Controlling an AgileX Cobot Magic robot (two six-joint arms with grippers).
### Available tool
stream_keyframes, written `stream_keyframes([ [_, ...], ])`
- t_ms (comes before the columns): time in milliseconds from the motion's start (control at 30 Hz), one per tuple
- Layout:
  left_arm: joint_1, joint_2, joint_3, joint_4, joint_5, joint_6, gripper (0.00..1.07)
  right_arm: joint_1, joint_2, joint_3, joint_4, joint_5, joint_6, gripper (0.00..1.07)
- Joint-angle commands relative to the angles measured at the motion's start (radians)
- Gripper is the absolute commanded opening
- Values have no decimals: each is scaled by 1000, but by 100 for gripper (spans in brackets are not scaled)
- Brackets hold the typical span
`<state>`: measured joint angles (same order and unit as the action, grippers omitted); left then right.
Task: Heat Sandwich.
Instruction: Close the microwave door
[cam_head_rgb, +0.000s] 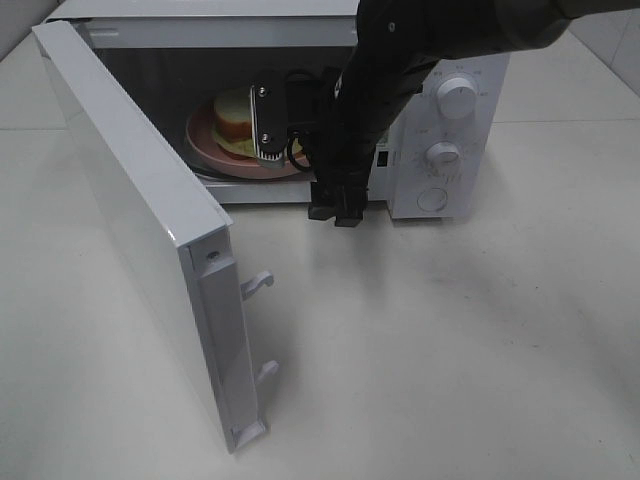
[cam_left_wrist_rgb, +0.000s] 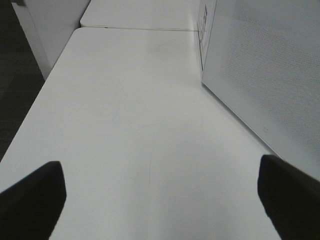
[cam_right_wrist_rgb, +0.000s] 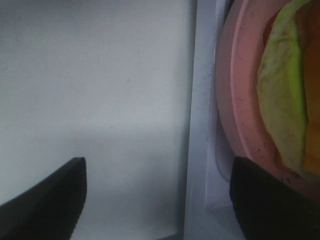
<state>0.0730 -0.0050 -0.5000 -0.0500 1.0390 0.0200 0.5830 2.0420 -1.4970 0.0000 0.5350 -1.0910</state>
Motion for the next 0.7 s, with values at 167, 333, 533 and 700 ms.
stream_keyframes([
  [167, 3, -25, 4, -6, -3, -1, 98, 1, -78, 86, 0, -8, 11, 76],
  [333, 3, -25, 4, -6, -3, -1, 98, 1, -144, 156, 0, -28, 28, 76],
  [533, 3, -25, 4, -6, -3, -1, 98, 1, -242, 270, 0, -52, 61, 76],
  [700, 3, -25, 4, -6, -3, -1, 98, 1, -316, 355, 0, -58, 77, 76],
])
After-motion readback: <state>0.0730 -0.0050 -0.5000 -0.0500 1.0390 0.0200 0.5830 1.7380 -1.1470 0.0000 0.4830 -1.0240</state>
